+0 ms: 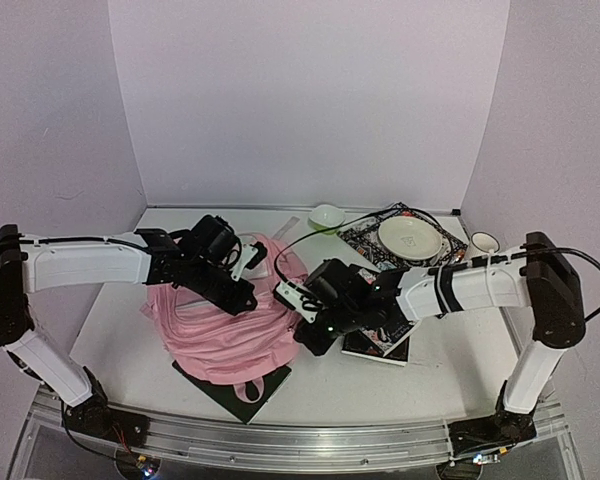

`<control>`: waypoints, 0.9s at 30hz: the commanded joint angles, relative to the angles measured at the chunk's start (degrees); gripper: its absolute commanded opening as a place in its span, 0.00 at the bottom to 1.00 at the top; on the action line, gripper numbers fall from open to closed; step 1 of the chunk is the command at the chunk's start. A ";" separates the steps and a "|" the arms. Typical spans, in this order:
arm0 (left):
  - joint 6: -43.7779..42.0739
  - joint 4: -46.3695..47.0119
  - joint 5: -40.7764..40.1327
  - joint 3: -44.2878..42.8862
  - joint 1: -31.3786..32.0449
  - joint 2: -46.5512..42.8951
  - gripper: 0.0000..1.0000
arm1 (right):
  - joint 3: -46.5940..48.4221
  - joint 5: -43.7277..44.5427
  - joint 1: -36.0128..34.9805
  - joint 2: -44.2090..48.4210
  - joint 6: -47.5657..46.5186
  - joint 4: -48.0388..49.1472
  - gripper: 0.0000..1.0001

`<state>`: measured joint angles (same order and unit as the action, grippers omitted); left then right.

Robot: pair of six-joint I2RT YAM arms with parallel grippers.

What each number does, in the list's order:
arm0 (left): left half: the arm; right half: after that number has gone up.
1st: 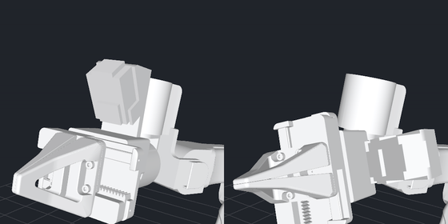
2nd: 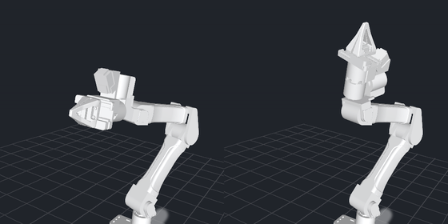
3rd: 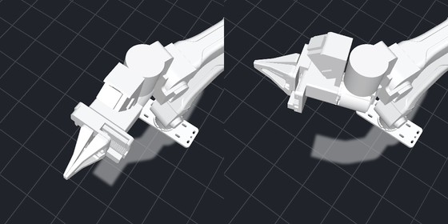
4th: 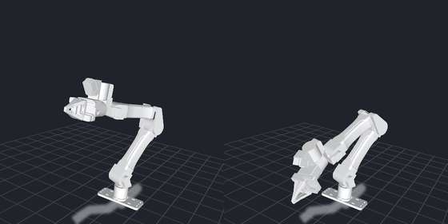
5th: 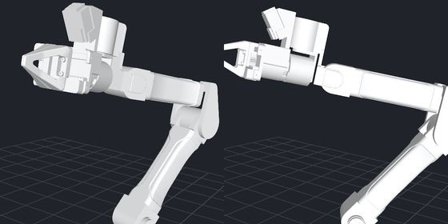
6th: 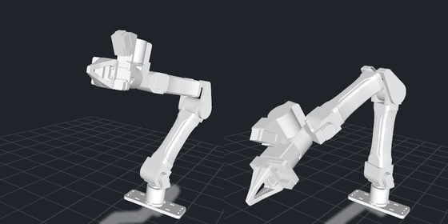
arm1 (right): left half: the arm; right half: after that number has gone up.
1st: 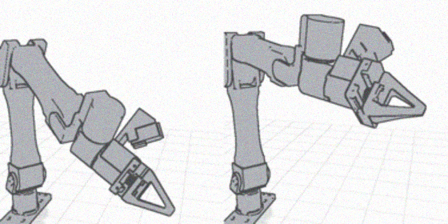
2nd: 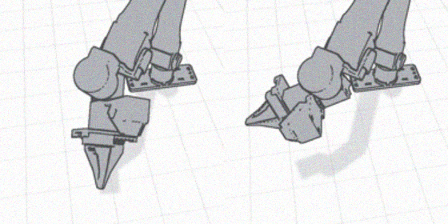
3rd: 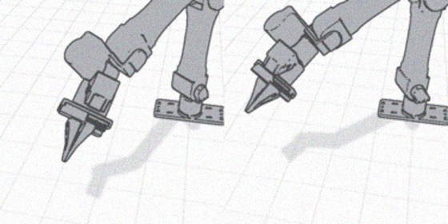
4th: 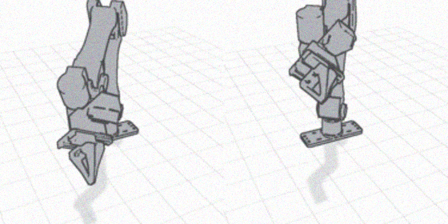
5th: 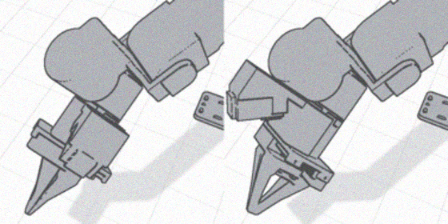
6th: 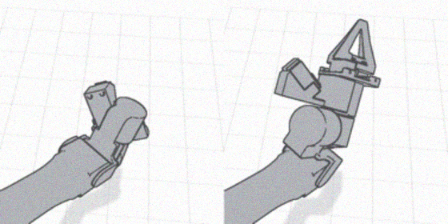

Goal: Pack the student bag
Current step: Unzip the largest pocket of the student bag.

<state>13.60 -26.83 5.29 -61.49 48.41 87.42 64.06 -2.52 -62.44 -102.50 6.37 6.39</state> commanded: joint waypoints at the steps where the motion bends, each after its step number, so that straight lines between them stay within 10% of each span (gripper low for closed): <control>1: 10.48 8.31 -14.95 -3.17 -1.88 -4.43 0.00 | 4.70 -5.29 -5.35 4.00 4.73 -4.75 0.00; 16: 24.74 16.16 -16.34 -0.64 -1.82 -4.62 0.00 | 12.05 0.41 -10.78 -3.21 16.08 0.90 0.07; 27: 16.85 16.28 -17.74 3.17 -1.79 -7.72 0.18 | 3.24 12.76 -6.91 7.90 19.91 -0.59 0.56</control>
<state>32.92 -14.99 -10.19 -59.21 47.07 83.64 69.56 5.79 -72.37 -100.67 23.02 6.68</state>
